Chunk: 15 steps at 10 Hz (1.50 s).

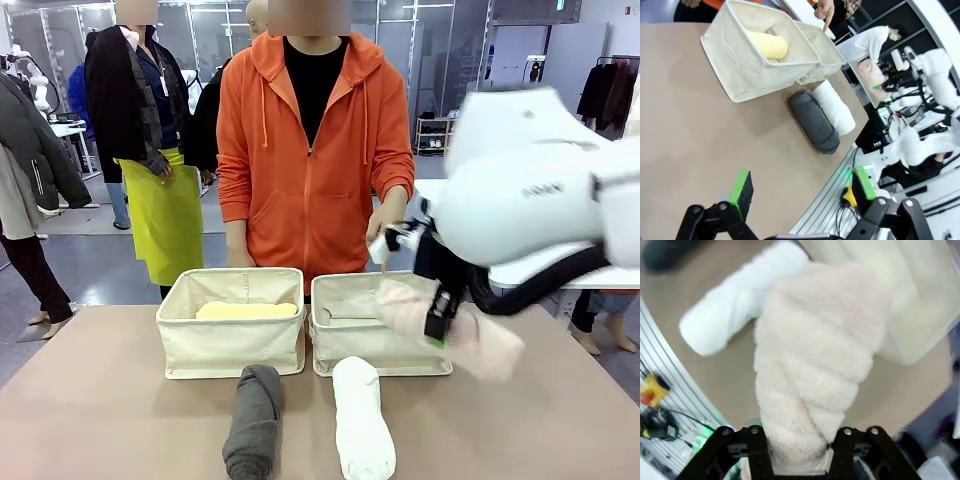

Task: Divide the towels into two baskets.
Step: Pick up one hotel-folded towel from the bottom of the table and place it in the Fabric basket indicated by the person.

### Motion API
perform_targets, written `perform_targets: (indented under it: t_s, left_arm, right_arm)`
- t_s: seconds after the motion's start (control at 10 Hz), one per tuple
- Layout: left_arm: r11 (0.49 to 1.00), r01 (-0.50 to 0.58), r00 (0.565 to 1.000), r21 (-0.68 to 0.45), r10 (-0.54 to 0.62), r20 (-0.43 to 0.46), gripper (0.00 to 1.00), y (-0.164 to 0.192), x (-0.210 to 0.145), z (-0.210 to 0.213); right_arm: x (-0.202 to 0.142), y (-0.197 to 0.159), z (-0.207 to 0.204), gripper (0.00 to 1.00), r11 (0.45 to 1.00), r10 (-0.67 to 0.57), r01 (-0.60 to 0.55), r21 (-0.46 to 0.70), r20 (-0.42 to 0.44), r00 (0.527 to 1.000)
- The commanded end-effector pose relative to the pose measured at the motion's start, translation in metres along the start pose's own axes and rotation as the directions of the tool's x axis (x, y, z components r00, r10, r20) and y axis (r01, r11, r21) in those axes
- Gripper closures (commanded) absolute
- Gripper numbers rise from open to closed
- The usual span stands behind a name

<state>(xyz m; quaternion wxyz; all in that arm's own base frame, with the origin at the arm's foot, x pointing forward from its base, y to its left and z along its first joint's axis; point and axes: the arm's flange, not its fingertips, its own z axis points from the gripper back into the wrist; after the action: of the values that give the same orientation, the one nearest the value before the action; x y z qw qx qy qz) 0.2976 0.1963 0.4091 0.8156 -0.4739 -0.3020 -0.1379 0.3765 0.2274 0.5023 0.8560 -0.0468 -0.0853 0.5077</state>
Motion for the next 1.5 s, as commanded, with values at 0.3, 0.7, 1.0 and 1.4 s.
perform_targets:
  t_s: [0.3,0.7,1.0,1.4]
  left_arm:
    - [1.000,0.015,1.000,-0.014,-0.015,0.012,0.00,-0.002,0.000,0.003]
    - [1.000,0.015,1.000,-0.014,-0.015,0.012,0.00,-0.002,0.000,0.003]
    - [1.000,0.015,1.000,-0.014,-0.015,0.012,0.00,-0.002,0.000,0.003]
    - [1.000,0.015,1.000,-0.014,-0.015,0.012,0.00,-0.002,0.000,0.003]
  right_arm:
    - [0.114,-0.073,-0.004,0.63,0.802,0.573,-0.586,-0.118,-0.126,0.810]
    - [0.127,-0.082,-0.013,0.63,0.768,0.621,-0.631,-0.110,-0.110,0.776]
    - [0.128,-0.091,-0.017,0.63,0.768,0.625,-0.631,-0.113,-0.089,0.776]
    - [0.153,-0.154,-0.082,0.63,0.748,0.658,-0.662,-0.045,-0.081,0.749]
